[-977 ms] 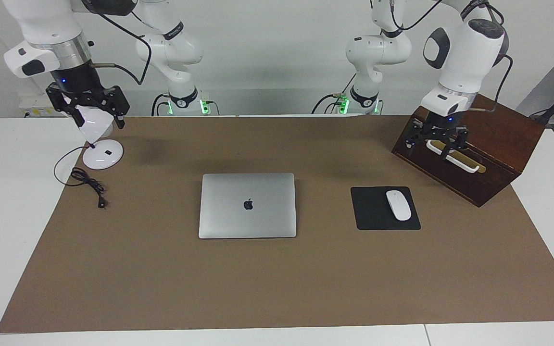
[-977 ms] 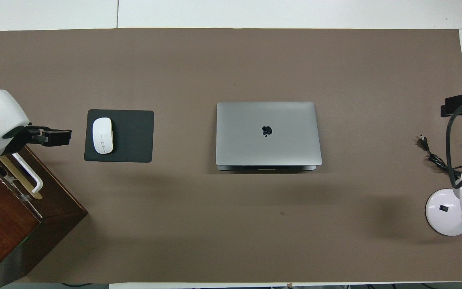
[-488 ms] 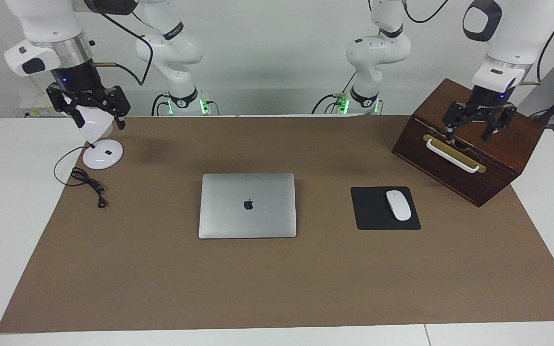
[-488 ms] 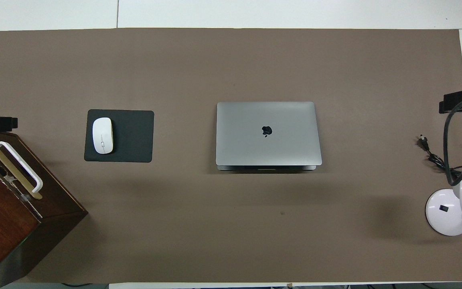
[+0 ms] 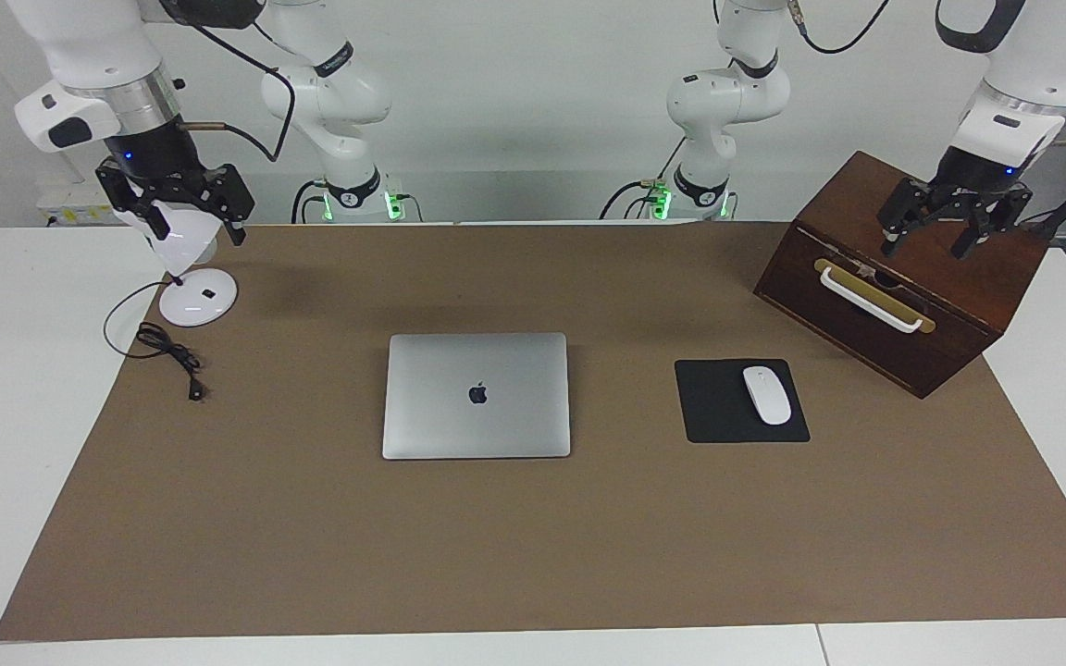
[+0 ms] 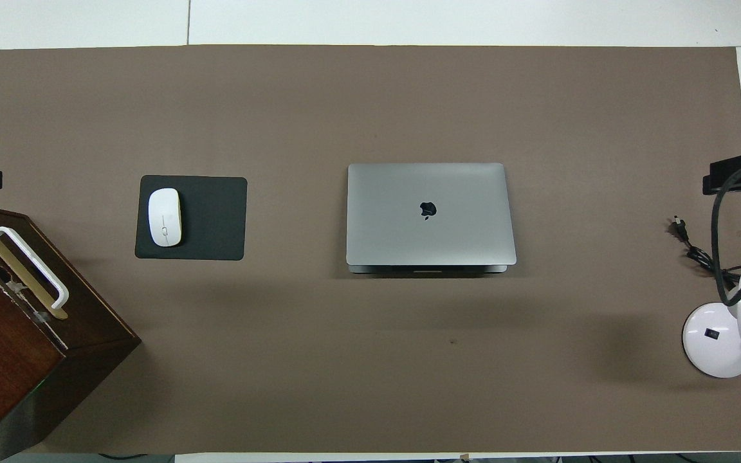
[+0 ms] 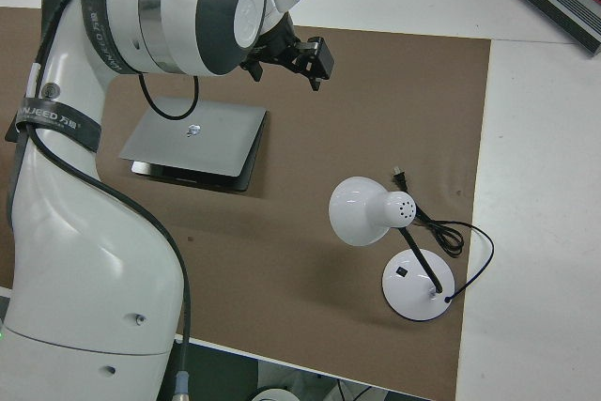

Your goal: Close laptop with both arms

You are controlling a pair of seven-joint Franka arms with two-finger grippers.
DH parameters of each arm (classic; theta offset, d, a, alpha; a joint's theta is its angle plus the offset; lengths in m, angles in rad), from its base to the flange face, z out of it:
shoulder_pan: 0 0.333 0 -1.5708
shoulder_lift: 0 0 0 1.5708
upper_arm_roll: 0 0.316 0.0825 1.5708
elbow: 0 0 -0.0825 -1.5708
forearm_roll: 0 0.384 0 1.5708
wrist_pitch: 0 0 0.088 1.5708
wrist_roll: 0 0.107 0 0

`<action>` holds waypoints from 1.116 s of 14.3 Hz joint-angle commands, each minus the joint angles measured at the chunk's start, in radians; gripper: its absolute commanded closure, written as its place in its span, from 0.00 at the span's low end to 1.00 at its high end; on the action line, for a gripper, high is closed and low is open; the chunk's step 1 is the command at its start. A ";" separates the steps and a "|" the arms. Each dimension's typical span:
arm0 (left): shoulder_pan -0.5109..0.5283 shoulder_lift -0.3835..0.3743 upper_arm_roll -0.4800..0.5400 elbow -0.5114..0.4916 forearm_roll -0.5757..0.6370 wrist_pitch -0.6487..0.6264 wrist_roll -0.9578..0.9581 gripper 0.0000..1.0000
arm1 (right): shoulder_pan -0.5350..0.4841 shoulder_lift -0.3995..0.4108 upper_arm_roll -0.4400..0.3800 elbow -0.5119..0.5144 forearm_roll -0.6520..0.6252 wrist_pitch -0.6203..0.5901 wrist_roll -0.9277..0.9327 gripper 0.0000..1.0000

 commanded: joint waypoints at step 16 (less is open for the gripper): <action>0.004 0.032 -0.008 0.037 0.013 -0.058 -0.028 0.00 | -0.013 -0.007 0.005 0.000 -0.002 0.036 -0.097 0.00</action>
